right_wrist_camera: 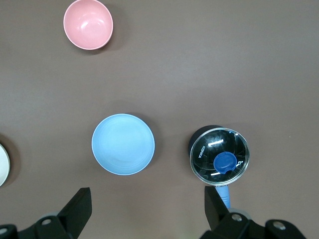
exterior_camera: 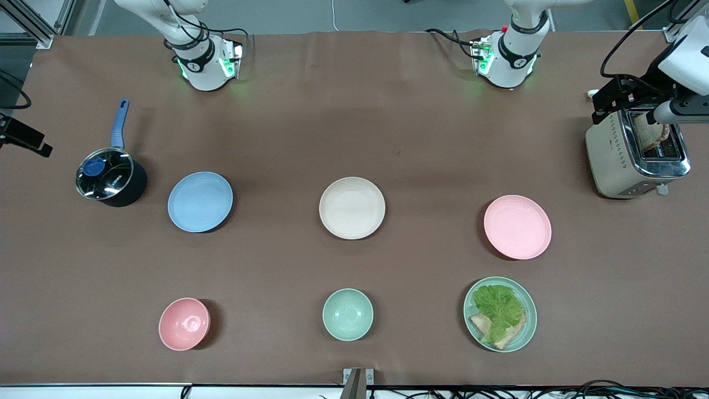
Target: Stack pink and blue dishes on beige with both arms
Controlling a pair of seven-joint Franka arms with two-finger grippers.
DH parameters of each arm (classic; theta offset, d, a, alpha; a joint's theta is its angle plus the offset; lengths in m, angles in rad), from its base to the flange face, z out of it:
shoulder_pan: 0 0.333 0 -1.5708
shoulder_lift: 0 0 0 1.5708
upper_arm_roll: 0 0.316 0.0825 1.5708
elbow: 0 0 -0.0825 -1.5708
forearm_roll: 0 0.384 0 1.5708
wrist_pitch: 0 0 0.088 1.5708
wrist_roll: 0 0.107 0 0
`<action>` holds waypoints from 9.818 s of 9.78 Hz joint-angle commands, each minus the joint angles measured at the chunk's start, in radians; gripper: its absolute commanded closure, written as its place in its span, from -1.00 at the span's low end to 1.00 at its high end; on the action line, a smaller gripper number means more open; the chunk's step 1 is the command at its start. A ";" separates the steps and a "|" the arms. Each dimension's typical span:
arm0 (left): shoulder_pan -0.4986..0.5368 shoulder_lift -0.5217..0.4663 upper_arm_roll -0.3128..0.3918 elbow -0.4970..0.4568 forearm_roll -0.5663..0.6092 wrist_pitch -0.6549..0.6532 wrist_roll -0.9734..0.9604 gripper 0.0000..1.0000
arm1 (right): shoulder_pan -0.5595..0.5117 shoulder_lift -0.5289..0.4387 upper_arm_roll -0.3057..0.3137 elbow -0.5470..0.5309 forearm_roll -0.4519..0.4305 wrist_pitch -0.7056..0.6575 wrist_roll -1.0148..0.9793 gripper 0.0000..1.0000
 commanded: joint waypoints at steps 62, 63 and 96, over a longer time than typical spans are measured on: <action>0.142 0.401 -0.340 0.182 0.198 0.291 -0.234 -1.00 | 0.491 0.430 0.232 -0.486 0.690 0.987 0.193 0.92; 0.171 0.358 -0.339 0.184 0.197 0.229 -0.191 -1.00 | 0.510 0.438 0.229 -0.488 0.692 1.017 0.193 0.92; -0.069 -0.038 0.068 -0.032 0.017 0.012 0.001 -1.00 | 0.077 -0.049 -0.098 -0.019 -0.011 -0.004 0.018 -1.00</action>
